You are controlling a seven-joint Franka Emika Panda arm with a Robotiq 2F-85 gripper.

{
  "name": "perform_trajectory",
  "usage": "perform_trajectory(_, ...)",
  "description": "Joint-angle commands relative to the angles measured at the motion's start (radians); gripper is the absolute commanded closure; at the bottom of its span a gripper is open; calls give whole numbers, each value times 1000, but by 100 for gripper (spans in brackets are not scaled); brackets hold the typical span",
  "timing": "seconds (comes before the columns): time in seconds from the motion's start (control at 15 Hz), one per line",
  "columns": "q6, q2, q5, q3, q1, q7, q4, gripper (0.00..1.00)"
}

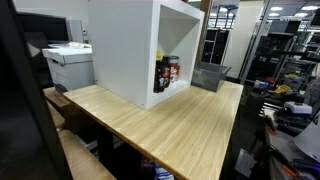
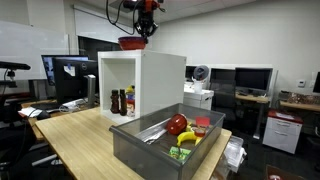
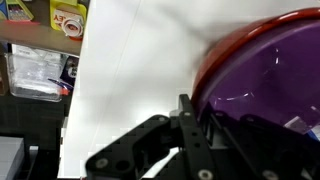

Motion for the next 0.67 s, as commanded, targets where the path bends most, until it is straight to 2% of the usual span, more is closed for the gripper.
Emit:
perform_trajectory(0.0, 4, -1, -9, -1, 3, 7, 1, 92)
perform_trajectory(0.07, 3, -1, -12, -2, 4, 9, 3, 64)
perform_trajectory(0.2, 2, 1, -11, -1, 5, 8, 1, 59)
perform_trajectory(0.6, -4, 7, -10, -2, 4, 9, 3, 27)
